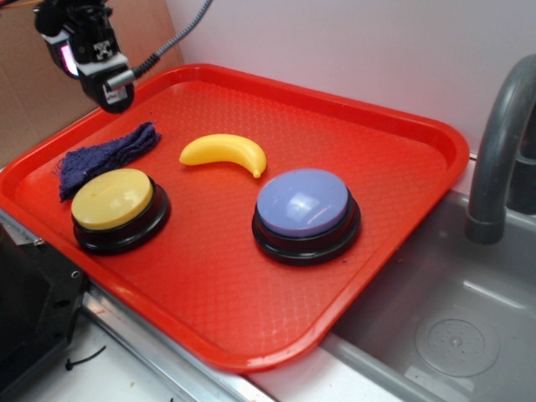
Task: Push the yellow button.
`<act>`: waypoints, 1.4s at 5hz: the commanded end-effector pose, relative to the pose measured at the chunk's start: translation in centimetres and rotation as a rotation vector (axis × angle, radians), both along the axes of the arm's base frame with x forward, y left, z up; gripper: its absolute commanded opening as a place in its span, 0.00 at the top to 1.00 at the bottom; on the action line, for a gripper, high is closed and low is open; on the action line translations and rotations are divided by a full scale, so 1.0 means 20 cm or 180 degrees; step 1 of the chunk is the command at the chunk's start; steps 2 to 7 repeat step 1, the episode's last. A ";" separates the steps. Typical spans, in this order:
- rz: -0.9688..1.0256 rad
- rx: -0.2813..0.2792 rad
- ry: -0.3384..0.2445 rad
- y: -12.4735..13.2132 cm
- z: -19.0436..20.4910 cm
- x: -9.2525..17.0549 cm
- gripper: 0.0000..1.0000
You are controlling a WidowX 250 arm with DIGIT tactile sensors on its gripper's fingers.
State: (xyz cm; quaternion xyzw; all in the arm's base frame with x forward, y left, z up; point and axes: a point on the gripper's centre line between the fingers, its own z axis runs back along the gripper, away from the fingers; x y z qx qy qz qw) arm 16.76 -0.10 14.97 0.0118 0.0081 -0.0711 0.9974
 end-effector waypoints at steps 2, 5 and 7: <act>0.0145 -0.0029 -0.0376 0.01 0.14 0.03 0.00; 0.0145 -0.0029 -0.0376 0.01 0.14 0.03 0.00; 0.0145 -0.0029 -0.0376 0.01 0.14 0.03 0.00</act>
